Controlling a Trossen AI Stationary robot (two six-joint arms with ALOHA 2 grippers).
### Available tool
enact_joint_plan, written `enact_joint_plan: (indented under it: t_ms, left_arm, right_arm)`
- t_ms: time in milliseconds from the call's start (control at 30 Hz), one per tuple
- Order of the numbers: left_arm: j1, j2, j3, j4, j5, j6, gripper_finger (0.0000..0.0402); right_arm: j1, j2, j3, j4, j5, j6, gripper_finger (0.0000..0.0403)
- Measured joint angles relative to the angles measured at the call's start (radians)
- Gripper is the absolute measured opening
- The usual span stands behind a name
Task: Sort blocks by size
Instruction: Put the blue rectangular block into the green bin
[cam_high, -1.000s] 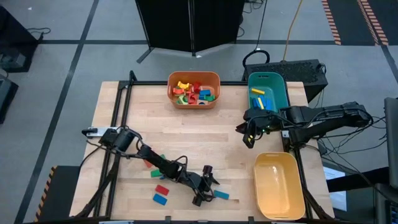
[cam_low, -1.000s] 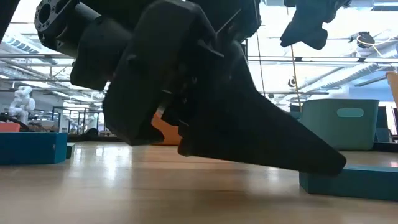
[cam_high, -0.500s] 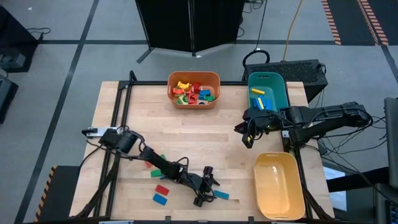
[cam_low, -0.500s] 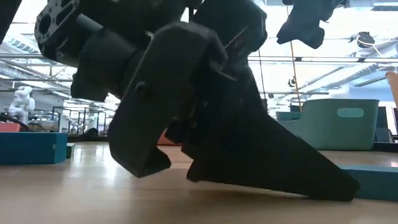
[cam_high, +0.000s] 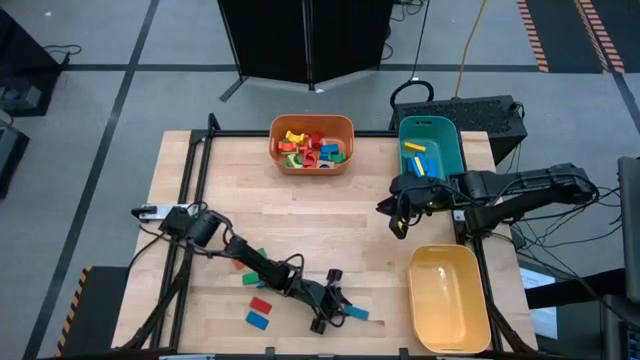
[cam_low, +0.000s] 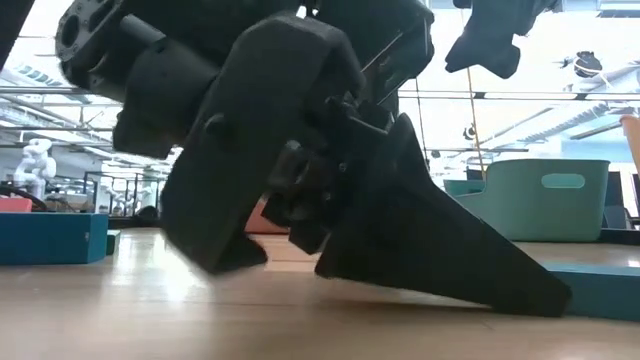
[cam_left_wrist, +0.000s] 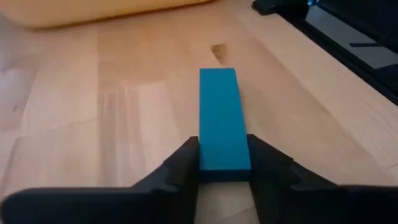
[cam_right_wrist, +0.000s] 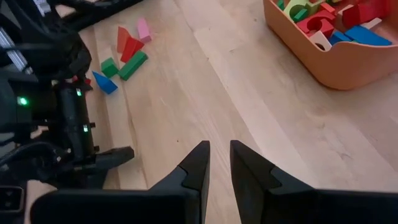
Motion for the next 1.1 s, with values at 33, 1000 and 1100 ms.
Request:
enact_joint_plan:
  t_ms: [33, 1000, 1100]
  left_arm:
    - [0.006, -0.008, 0.0, -0.018, 0.009, -0.016, 0.01]
    - [0.291, -0.436, -0.279, -0.106, 0.129, -0.095, 0.0087]
    - [0.328, -0.505, -0.362, -0.032, 0.169, -0.125, 0.0087]
  right_arm:
    - [0.0, 0.004, 0.0, -0.001, -0.002, -0.012, 0.0047]
    - [0.292, 0.196, 0.0, 0.04, 0.389, -0.398, 0.0048]
    - [0.313, 0.22, 0.0, 0.081, 0.388, -0.426, 0.0048]
